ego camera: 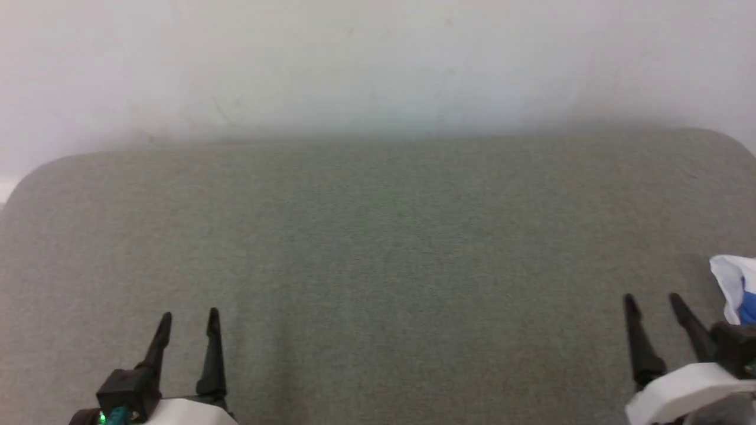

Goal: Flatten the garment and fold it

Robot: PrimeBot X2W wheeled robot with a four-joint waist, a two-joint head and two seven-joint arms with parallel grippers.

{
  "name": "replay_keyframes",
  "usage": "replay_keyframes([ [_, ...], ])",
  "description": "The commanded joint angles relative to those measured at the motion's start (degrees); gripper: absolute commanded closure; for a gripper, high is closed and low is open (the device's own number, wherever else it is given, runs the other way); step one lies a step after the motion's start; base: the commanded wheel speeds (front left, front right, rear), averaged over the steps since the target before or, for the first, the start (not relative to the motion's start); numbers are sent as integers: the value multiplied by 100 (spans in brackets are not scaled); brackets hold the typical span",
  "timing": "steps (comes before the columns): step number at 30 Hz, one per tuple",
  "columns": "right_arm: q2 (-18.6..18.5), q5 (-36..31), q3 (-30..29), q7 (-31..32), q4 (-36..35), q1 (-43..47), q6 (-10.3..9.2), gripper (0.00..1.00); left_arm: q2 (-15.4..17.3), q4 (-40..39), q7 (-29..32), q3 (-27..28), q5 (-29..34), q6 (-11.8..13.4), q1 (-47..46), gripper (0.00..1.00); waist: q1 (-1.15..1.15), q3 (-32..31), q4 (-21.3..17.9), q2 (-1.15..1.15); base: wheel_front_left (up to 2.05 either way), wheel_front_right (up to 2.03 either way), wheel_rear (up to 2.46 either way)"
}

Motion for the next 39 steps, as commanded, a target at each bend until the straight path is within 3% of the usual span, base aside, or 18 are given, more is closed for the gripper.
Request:
replay_keyframes([
  [1, 22, 26, 42, -30, -49, -13, -5, 0, 53, 19, 3, 42, -4, 22, 56, 0, 0, -105, 177, -1, 0, 0, 0],
  [9, 102, -104, 674, -135, -271, 95, -5, 0, 356, 139, 245, 147, 27, 45, 207, 0, 0, -222, 210, -1, 0, 0, 0],
  [24, 135, -84, 704, -152, -163, 311, -5, 0, 416, 105, 274, -19, 166, 165, 376, 0, 0, -330, 52, -1, 0, 0, 0],
  [25, 112, -105, 705, -111, -171, 262, 0, 100, 375, 107, 279, -11, 161, 125, 335, 100, 0, -325, 54, -1, 0, 0, 0],
  [39, 111, -176, 723, -129, -124, 164, -1, 100, 293, 52, 388, -12, 261, 107, 245, 100, 0, -307, 31, -1, 0, 0, 0],
])
